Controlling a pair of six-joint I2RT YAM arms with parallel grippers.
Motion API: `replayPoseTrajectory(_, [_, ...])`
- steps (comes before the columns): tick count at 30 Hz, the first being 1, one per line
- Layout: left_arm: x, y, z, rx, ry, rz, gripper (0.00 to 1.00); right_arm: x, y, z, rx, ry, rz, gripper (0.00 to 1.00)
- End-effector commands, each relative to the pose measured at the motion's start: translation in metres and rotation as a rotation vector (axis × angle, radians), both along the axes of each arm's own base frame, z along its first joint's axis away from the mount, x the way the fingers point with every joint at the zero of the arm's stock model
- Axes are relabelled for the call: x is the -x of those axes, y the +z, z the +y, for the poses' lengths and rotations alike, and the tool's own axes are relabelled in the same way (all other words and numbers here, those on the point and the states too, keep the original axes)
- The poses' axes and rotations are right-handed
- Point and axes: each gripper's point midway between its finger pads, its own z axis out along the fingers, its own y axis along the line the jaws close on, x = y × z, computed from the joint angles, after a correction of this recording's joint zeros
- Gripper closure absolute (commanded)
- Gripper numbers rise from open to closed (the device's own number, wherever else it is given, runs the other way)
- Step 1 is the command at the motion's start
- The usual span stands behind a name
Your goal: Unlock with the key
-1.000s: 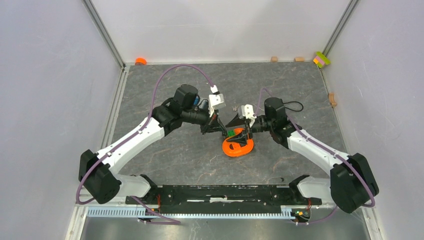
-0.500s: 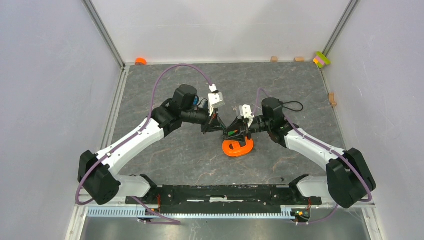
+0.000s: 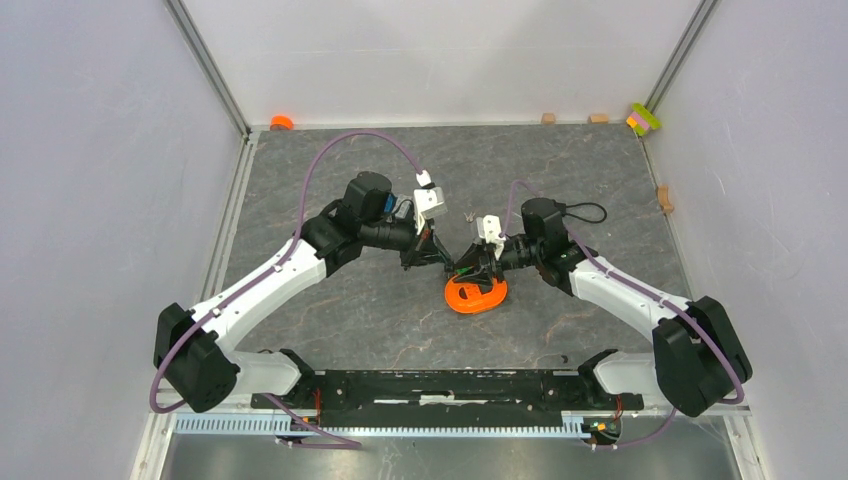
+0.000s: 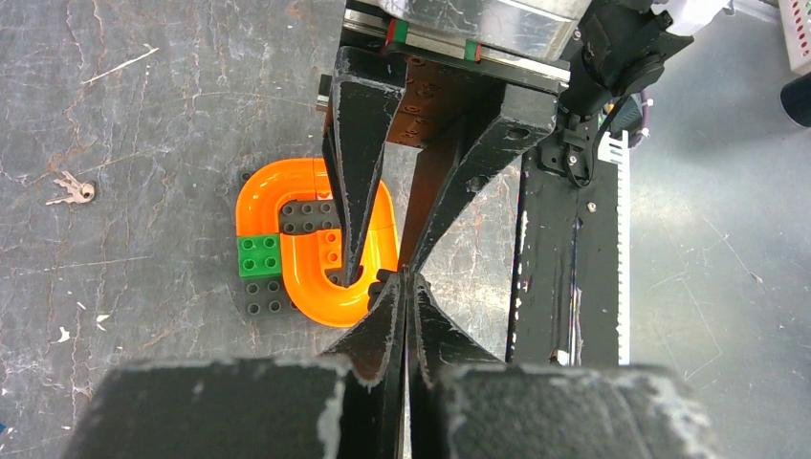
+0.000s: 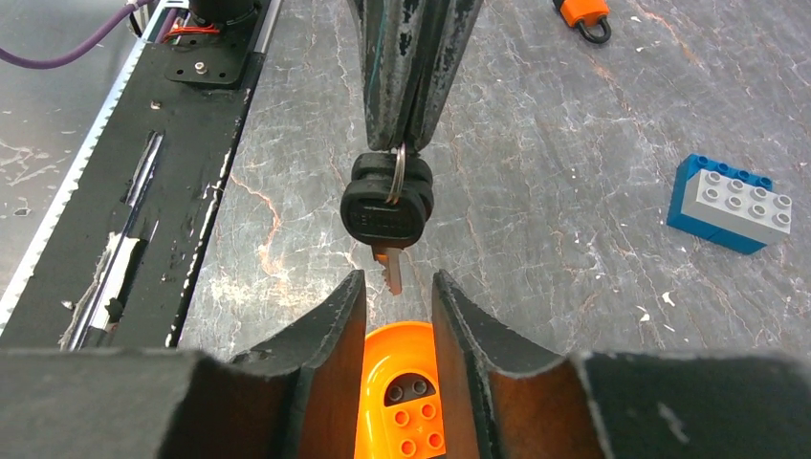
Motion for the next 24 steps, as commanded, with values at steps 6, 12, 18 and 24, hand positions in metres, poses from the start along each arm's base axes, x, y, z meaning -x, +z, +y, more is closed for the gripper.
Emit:
replayPoseTrajectory(6, [0.003,0.015,-0.004,0.058,-0.027,-0.012,0.98,-0.013,0.025,0.008,-0.045,-0.030,-0.034,0.70])
replayPoseTrajectory(12, [0.003,0.013,-0.004,0.057,-0.027,-0.010,0.98,-0.014,0.024,0.008,-0.045,-0.036,-0.025,0.78])
replayPoseTrajectory(18, [-0.001,0.009,0.001,0.053,-0.004,-0.011,0.98,-0.020,0.023,0.002,-0.006,-0.071,-0.083,0.91])
replayPoseTrajectory(24, [-0.008,0.007,0.008,0.053,0.027,-0.011,0.98,-0.027,0.020,-0.007,0.028,-0.111,-0.132,0.96])
